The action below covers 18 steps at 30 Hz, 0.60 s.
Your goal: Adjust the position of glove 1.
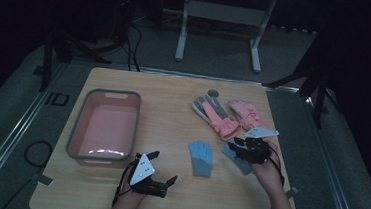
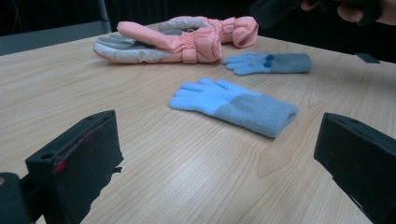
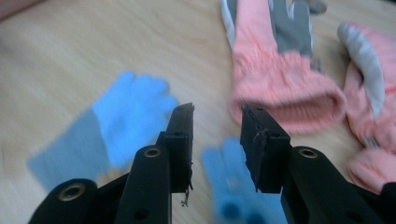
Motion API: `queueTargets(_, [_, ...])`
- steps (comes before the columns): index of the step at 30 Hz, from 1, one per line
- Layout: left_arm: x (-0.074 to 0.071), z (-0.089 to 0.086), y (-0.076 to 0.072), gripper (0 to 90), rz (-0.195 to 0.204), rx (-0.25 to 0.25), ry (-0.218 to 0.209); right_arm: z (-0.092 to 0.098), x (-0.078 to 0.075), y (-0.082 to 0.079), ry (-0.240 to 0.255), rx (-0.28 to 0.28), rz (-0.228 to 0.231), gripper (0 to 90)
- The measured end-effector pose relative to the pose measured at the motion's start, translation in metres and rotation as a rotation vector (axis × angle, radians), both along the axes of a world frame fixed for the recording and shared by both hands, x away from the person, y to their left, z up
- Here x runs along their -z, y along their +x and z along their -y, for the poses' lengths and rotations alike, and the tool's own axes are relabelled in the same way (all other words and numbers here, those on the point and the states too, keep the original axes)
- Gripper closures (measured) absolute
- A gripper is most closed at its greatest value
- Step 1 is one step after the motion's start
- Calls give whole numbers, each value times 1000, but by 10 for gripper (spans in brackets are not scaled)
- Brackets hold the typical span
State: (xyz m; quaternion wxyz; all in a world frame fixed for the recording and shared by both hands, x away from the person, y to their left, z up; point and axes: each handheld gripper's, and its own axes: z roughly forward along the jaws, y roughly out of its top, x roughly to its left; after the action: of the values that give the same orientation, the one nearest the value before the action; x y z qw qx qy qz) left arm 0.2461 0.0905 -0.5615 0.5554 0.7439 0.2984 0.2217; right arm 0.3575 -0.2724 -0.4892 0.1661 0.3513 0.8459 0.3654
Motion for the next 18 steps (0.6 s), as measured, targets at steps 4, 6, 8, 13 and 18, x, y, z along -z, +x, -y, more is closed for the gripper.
queueTargets(4, [0,0,0,7,-2,-2,-1,21,13,1,-28,-25,-40,648])
queueTargets(6, [0,0,0,7,-1,-2,-1,29,20,4,-21,-24,-67,679])
queueTargets(8, [0,0,0,7,-2,-3,0,37,26,7,0,-21,-82,678])
queueTargets(13, [0,0,0,7,-4,-5,-2,43,46,13,-12,-22,-101,653])
queueTargets(18, [0,0,0,7,-4,-6,-2,44,56,13,-18,21,-103,774])
